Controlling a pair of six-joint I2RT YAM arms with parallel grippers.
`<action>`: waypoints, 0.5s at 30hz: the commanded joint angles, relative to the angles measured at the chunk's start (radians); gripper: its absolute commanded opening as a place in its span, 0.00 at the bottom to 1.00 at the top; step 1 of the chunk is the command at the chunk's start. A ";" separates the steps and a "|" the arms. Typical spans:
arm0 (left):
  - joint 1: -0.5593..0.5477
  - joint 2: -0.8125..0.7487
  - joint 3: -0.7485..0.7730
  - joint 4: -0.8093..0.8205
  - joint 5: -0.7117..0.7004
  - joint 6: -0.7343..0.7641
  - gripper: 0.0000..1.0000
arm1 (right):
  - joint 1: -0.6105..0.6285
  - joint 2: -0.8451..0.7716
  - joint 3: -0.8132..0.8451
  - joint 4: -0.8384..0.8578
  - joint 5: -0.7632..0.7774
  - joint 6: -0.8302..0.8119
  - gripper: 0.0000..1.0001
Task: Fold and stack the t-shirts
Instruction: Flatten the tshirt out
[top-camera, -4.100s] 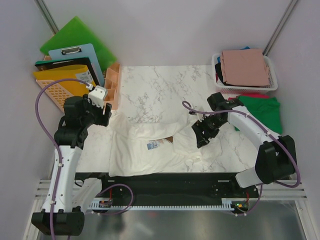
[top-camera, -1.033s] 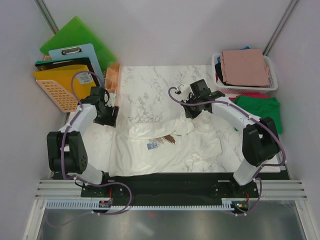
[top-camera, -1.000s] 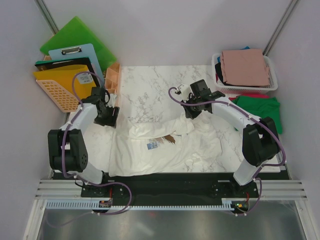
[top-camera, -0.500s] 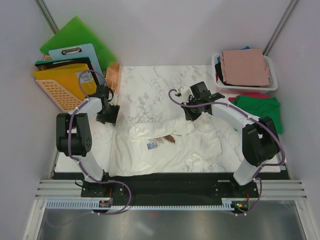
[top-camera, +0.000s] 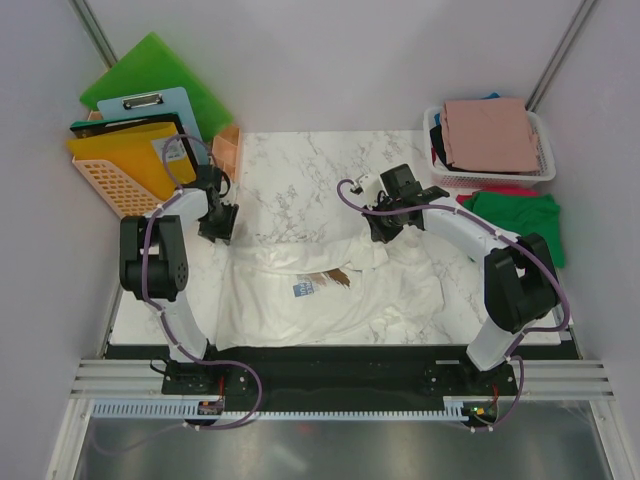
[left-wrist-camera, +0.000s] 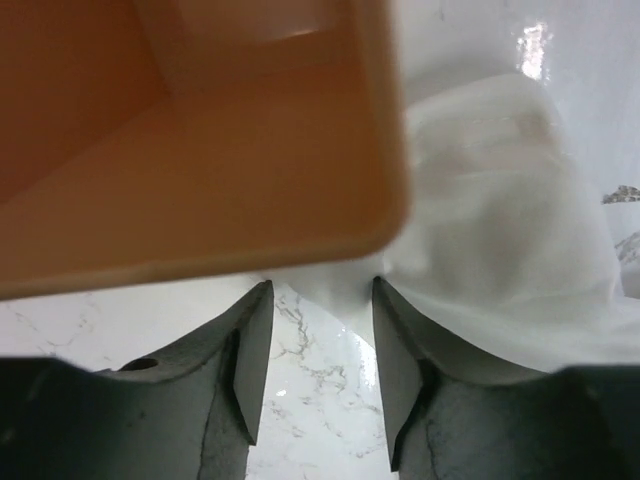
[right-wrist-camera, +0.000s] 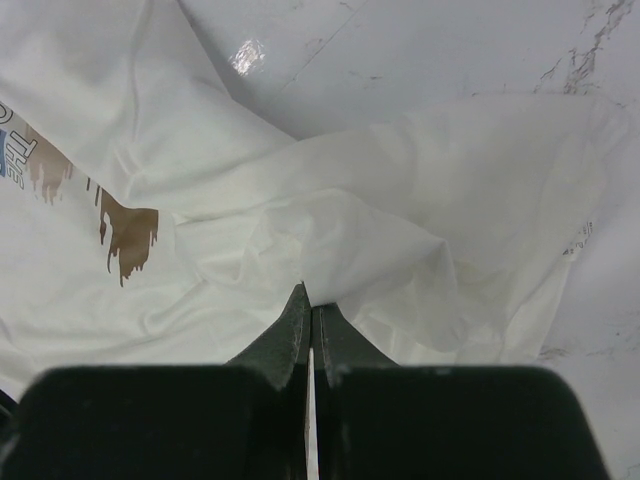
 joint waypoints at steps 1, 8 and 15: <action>0.038 0.037 -0.016 0.075 -0.060 -0.004 0.54 | 0.001 -0.007 -0.006 0.022 -0.021 -0.009 0.00; 0.040 -0.019 -0.075 0.121 -0.109 0.036 0.56 | 0.001 0.008 -0.003 0.022 -0.033 -0.008 0.00; 0.043 -0.070 -0.089 0.118 -0.043 0.028 0.56 | 0.002 0.018 -0.003 0.022 -0.024 -0.009 0.00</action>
